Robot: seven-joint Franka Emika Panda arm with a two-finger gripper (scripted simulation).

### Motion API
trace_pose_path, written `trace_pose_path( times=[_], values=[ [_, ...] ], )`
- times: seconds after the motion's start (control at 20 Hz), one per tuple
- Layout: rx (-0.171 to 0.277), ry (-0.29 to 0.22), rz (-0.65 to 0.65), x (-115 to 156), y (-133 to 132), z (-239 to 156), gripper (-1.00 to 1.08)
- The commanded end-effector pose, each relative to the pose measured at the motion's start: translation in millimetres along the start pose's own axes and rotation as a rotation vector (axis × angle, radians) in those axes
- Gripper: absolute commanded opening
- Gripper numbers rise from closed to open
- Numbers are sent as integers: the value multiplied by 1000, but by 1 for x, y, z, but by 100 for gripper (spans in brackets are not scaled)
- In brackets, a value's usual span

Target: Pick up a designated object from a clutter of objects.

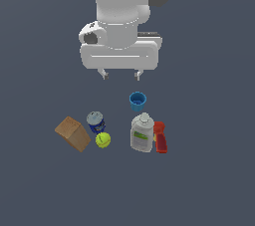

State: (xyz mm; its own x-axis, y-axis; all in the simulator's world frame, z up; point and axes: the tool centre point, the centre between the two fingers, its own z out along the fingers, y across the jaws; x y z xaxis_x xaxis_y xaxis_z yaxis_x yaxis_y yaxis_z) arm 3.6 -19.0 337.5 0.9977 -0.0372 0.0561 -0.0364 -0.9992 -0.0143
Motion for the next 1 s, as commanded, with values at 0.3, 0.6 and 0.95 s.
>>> trace_pose_path(
  times=[0.3,0.6,0.95],
  values=[
    [8,1,-3,0,4,0,28],
    [9,2,-4,0,4,1,28],
    [29,10,-12,-2,-2,15,28]
  ],
)
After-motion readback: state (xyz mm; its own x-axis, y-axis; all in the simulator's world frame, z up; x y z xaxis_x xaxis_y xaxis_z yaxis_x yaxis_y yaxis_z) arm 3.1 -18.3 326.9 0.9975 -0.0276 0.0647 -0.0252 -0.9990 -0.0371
